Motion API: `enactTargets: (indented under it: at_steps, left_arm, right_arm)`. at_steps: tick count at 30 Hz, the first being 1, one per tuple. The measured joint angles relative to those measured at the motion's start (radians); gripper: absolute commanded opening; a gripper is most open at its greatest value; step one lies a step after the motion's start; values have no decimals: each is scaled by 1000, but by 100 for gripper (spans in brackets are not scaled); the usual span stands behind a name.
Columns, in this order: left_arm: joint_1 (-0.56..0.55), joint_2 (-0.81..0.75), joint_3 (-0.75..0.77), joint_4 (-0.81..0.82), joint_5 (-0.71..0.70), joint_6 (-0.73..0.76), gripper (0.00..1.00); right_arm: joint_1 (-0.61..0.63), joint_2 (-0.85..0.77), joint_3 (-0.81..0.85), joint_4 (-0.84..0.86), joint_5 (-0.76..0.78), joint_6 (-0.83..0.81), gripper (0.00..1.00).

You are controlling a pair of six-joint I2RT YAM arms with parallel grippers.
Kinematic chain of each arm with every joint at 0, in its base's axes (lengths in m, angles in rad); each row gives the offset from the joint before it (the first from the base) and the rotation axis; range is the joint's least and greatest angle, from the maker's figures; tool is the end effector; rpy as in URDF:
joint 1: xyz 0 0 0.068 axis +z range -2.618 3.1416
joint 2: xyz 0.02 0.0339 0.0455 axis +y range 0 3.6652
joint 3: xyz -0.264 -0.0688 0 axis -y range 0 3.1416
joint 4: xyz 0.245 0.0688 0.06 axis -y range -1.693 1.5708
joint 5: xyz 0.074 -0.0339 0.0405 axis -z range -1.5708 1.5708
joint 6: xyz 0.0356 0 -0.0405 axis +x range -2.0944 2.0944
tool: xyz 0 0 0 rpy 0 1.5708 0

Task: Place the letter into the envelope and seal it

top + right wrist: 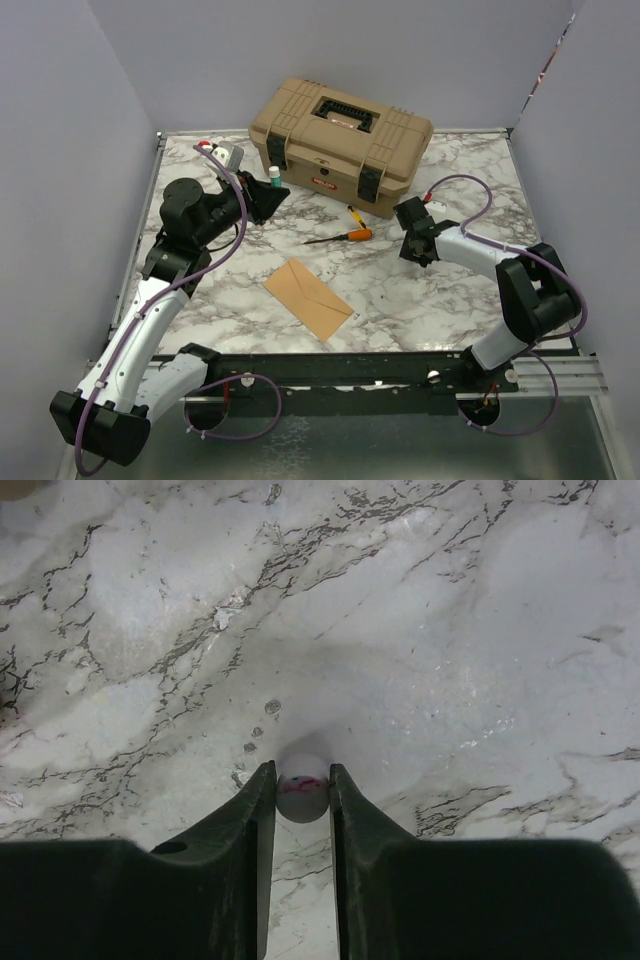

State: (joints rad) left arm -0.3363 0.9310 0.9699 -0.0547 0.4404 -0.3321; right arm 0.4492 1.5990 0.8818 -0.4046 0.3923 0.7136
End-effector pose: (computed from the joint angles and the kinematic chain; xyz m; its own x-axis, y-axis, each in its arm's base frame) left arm 0.1942 -0.0840 0.3931 -0.2426 -0.2276 -0.9430 0.6577 0.6760 -0.3324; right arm 0.2743 0.1171 0.1653 -0.7783 0.2962 -0.5536 0.3408 0.9398 0.0237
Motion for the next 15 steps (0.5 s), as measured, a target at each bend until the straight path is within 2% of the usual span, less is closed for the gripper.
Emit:
enactTargets:
  at_steps: [6, 10, 15]
  left_arm:
    - [0, 0, -2, 0, -6, 0, 0]
    - [-5, 0, -3, 0, -13, 2, 0]
    - [-29, 0, -19, 1, -37, 51, 0]
  right_arm:
    - [-6, 0, 0, 0, -3, 2, 1]
    - [-6, -24, 0, -8, -40, -10, 0]
    - [-6, -139, 0, -7, -208, -79, 1]
